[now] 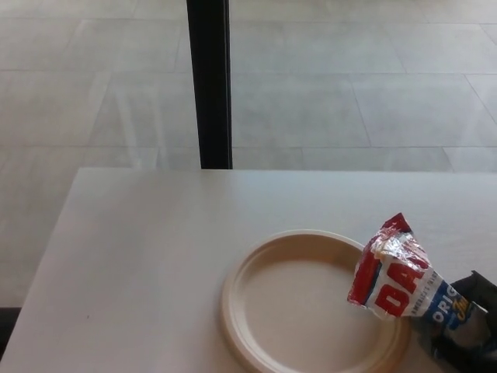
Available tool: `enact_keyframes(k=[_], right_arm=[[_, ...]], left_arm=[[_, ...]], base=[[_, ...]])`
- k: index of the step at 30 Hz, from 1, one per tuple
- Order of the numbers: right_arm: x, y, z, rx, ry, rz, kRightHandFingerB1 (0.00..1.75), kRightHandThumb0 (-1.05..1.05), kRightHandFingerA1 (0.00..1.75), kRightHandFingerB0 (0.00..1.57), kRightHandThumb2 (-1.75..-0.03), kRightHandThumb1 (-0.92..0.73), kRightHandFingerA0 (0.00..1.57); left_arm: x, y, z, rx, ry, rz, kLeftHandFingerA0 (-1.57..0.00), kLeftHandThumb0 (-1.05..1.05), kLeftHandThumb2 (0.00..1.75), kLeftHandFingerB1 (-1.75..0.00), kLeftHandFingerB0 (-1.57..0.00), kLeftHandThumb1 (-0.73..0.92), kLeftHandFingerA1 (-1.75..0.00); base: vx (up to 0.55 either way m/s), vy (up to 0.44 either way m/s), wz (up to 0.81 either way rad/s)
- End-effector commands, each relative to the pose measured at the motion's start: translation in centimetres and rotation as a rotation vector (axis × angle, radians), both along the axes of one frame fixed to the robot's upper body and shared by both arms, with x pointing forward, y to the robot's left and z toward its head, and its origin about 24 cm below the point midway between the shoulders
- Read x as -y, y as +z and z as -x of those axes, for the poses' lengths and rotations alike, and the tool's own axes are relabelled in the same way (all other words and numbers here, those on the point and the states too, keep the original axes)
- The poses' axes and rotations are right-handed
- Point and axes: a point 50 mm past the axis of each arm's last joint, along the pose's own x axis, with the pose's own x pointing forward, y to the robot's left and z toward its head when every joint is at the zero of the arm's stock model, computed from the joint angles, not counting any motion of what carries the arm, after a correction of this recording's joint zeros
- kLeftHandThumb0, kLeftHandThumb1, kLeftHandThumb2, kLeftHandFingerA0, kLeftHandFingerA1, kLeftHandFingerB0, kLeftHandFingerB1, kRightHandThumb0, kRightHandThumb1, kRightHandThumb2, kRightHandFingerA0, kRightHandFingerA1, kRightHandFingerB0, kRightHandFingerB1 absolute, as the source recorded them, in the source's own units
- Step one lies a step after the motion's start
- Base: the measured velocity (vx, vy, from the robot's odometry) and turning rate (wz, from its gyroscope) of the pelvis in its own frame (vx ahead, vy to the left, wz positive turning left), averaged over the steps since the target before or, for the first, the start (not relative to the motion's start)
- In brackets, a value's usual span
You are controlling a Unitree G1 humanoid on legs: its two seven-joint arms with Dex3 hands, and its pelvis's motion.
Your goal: The robot uses its right hand to pick up a bag of sunflower seeds kept in the middle of the desk and tilts it over a plate kept next to it to pour out a few seeds and then puts the bag of seeds back on the desk
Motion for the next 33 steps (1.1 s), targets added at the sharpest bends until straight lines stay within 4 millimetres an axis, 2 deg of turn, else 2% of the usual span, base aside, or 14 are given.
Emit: enact_keyframes(k=[1, 6, 7, 10, 11, 15, 16, 17, 24, 25, 26, 29, 30, 33], right_arm=[[-0.1, 0.2, 0.6, 0.110, 0.062, -0.047, 1.70, -0.17, 1.75, 0.66, -1.01, -0.63, 0.86], [0.0, 0.6, 0.5, 0.189, 0.070, -0.063, 1.64, -0.19, 1.75, 0.67, -0.93, -0.72, 0.81], [0.0, 0.8, 0.4, 0.203, 0.075, -0.061, 1.65, -0.19, 1.75, 0.64, -0.89, -0.75, 0.80], [0.1, 1.7, 0.1, 0.257, 0.095, -0.035, 1.66, -0.16, 1.75, 0.65, -0.92, -0.72, 0.80], [0.1, 2.0, -0.1, 0.272, 0.102, -0.028, 1.64, -0.14, 1.75, 0.66, -0.92, -0.72, 0.81], [0.2, 3.2, -0.7, 0.287, 0.131, -0.033, 1.73, -0.12, 1.75, 0.60, -0.95, -0.70, 0.79], [0.2, 3.8, -1.0, 0.296, 0.148, -0.029, 1.32, -0.17, 1.45, 0.92, -1.06, -0.64, 1.12], [0.3, 4.4, -1.3, 0.309, 0.161, -0.018, 1.70, -0.04, 1.75, 0.64, -1.02, -0.65, 0.79], [0.4, 6.6, -2.2, 0.350, 0.235, 0.080, 1.66, -0.03, 1.75, 0.68, -1.09, -0.59, 0.83], [0.4, 6.9, -2.2, 0.343, 0.241, 0.085, 1.67, -0.04, 1.75, 0.68, -1.11, -0.58, 0.84], [0.3, 7.0, -2.3, 0.344, 0.246, 0.089, 1.67, -0.05, 1.75, 0.69, -1.10, -0.57, 0.85], [0.0, 7.6, -2.7, 0.312, 0.264, 0.134, 1.61, -0.10, 1.75, 0.73, -1.02, -0.59, 0.88], [-0.2, 7.7, -2.7, 0.316, 0.270, 0.146, 1.62, -0.10, 1.75, 0.72, -1.03, -0.57, 0.89], [-0.4, 7.9, -3.0, 0.313, 0.303, 0.190, 1.66, -0.09, 1.75, 0.70, -1.09, -0.54, 0.90]], left_arm=[[-0.7, 0.5, 0.2, -0.013, -0.026, -0.049, -0.39, -0.87, 0.65, -0.41, -0.39, 0.84, -0.62], [-0.8, 0.6, 0.2, -0.013, -0.029, -0.052, -0.38, -0.84, 0.65, -0.42, -0.39, 0.84, -0.62], [-0.8, 0.6, 0.1, -0.015, -0.029, -0.052, -0.38, -0.90, 0.84, -0.46, -0.35, 0.67, -0.64], [-0.8, 0.6, 0.1, -0.016, -0.024, -0.053, -0.39, -0.87, 0.65, -0.40, -0.39, 0.83, -0.62], [-0.8, 0.6, 0.1, -0.014, -0.030, -0.052, -0.38, -0.92, 0.87, -0.46, -0.34, 0.66, -0.64], [-1.0, 0.7, 0.2, -0.028, -0.047, -0.066, -0.39, -0.87, 0.66, -0.40, -0.38, 0.85, -0.60], [-1.0, 0.7, 0.2, -0.026, -0.044, -0.065, -0.39, -0.85, 0.66, -0.41, -0.39, 0.85, -0.62], [-1.0, 0.7, 0.2, -0.025, -0.035, -0.065, -0.41, -0.86, 0.65, -0.41, -0.40, 0.84, -0.64], [-1.2, 0.9, 0.0, -0.016, -0.029, -0.063, -0.40, -0.87, 0.65, -0.44, -0.40, 0.84, -0.66], [-1.2, 0.9, 0.0, -0.016, -0.033, -0.062, -0.38, -0.84, 1.05, -0.54, -0.36, 0.64, -0.67], [-1.2, 0.9, -0.1, -0.019, -0.043, -0.067, -0.39, -0.87, 0.66, -0.42, -0.38, 0.85, -0.63], [-1.3, 1.0, -0.1, -0.027, -0.042, -0.071, -0.37, -0.83, 1.07, -0.52, -0.32, 0.64, -0.65], [-1.3, 1.0, -0.1, -0.019, -0.034, -0.063, -0.40, -0.87, 0.65, -0.42, -0.38, 0.84, -0.66], [-1.3, 1.0, -0.2, -0.017, -0.038, -0.066, -0.40, -0.88, 0.65, -0.43, -0.38, 0.83, -0.68]], base=[[0.00, 0.000, 0.00], [0.00, 0.000, 0.00], [0.00, 0.000, 0.00], [0.00, 0.000, 0.00], [0.00, 0.000, 0.00], [0.00, 0.000, 0.00], [0.00, 0.000, 0.00], [0.00, 0.000, 0.00], [0.00, 0.000, 0.00], [0.00, 0.000, 0.00], [0.00, 0.000, 0.00], [0.00, 0.000, 0.00], [0.00, 0.000, 0.00], [0.00, 0.000, 0.00]])
